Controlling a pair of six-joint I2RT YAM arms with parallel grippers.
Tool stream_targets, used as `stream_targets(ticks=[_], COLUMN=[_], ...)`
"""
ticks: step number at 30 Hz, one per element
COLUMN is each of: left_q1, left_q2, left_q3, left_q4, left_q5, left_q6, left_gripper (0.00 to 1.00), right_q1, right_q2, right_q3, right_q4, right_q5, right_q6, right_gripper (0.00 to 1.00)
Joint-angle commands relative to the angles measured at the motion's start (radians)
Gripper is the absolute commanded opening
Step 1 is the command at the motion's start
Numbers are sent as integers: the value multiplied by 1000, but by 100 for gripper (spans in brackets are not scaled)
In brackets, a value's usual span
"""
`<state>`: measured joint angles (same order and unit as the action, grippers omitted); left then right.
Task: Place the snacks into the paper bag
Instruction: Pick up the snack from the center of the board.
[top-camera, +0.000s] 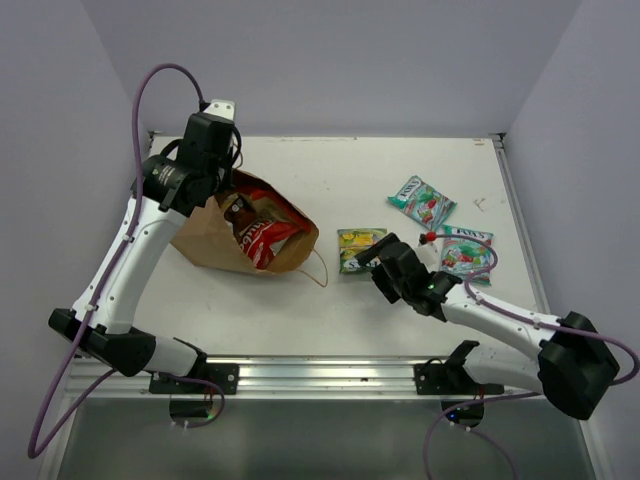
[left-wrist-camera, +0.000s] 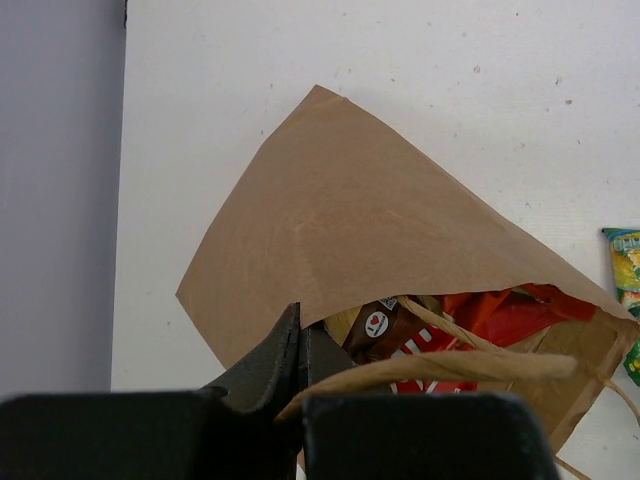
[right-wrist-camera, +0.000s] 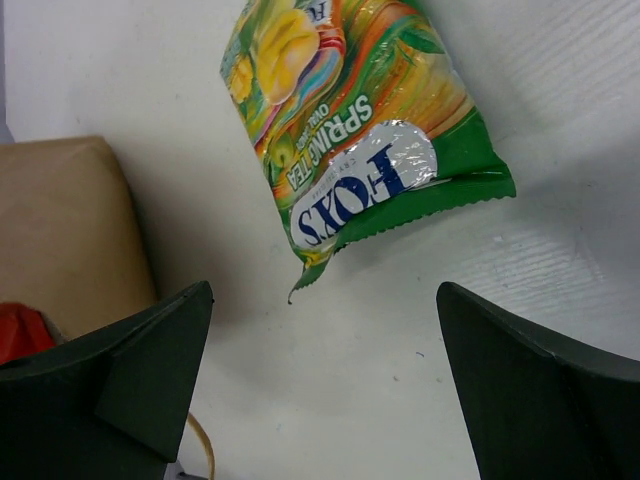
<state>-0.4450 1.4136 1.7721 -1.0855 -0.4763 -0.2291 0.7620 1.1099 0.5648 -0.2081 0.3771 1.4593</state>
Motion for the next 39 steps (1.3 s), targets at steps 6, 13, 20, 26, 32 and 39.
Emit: stream_targets(ticks=[6,13,20,26,32,39], left_q1=[11,11,11,11,11,11], left_q2=[-41,-54,-62,-70,-70,-68], left_q3=[23,4,4,4,-3,-16], left_q4=[49,50,41,39,47,67], left_q5=[11,19,5,-10,-2,21], left_q6=[-39,-46,-42,-36,-30,2], left_gripper=[0,0,0,0,0,0], right_q1=[-1,-3,-26,-52,-72,-75], right_q2=[152,300,406,461,383,173], right_q3=[38,66,72,53,26,83], right_q4=[58,142,194,203,240,130], right_q5=[135,157,166,163,180,220], right_q6=[265,319,352,348,210,-75], right_gripper=[97,95,84,47,14,0])
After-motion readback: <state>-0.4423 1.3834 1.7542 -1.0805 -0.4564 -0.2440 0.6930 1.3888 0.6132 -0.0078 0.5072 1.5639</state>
